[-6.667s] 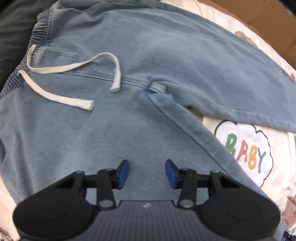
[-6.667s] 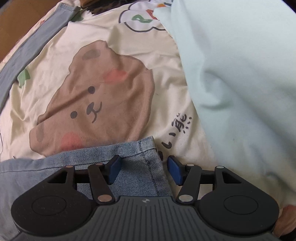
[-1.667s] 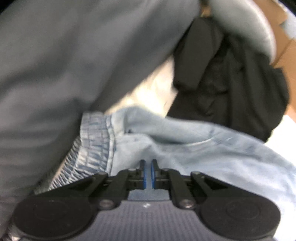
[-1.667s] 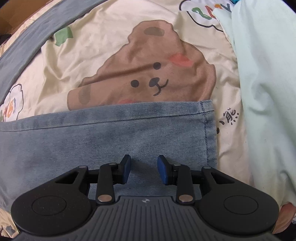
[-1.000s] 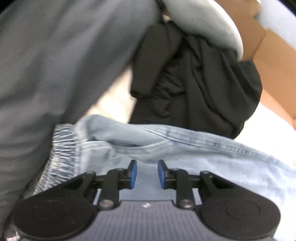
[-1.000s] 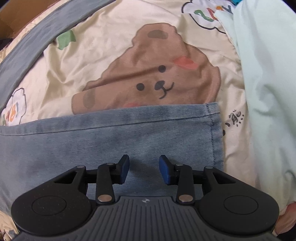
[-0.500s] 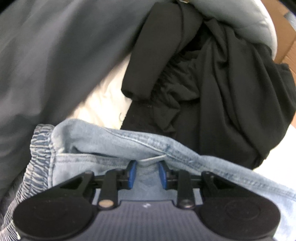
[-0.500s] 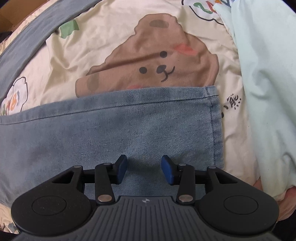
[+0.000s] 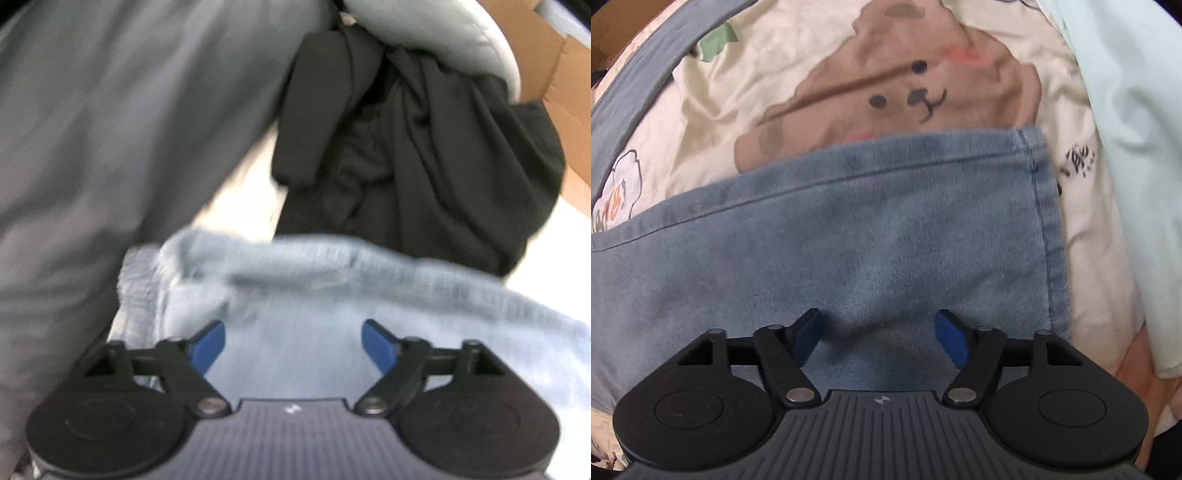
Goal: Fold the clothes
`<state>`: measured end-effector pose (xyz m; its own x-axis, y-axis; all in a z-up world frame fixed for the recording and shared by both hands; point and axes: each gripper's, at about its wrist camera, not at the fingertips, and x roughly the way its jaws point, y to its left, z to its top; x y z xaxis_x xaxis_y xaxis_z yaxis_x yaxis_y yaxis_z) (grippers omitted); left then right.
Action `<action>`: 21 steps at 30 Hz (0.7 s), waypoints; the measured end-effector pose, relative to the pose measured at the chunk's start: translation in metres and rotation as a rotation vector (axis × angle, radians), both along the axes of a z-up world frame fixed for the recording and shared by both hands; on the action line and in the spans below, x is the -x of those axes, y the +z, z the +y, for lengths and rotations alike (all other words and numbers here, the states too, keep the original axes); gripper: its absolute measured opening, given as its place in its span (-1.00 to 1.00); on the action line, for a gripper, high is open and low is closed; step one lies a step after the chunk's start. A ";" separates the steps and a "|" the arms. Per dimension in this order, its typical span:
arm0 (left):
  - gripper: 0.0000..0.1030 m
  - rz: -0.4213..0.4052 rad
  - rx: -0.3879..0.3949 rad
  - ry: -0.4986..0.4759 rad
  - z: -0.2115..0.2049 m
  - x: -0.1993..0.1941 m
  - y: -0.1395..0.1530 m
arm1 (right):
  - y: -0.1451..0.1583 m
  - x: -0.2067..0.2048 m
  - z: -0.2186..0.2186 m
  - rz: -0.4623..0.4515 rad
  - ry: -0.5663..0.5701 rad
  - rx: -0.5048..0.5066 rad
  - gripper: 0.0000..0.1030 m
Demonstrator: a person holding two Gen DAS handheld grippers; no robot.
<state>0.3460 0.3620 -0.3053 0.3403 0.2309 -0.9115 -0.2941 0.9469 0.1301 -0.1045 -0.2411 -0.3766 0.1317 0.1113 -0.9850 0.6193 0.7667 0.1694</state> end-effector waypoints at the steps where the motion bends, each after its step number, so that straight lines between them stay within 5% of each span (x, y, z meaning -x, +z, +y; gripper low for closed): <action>1: 0.63 0.012 0.009 -0.008 0.000 0.012 0.002 | -0.002 0.003 0.000 -0.006 -0.008 -0.003 0.52; 6: 0.63 0.057 0.014 0.003 0.005 0.078 0.020 | -0.005 0.008 0.004 -0.038 -0.002 -0.009 0.74; 14: 0.63 0.144 0.022 0.112 0.019 0.152 0.039 | 0.000 0.015 0.006 -0.001 -0.008 -0.022 0.72; 21: 0.63 0.134 0.030 0.036 -0.004 0.174 0.078 | 0.016 0.032 0.002 -0.011 -0.042 -0.028 0.66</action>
<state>0.1724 0.3576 -0.2268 0.2066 0.2128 -0.9550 -0.3100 0.9400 0.1424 -0.1364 -0.2387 -0.3603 0.1474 0.1324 -0.9802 0.6491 0.7348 0.1969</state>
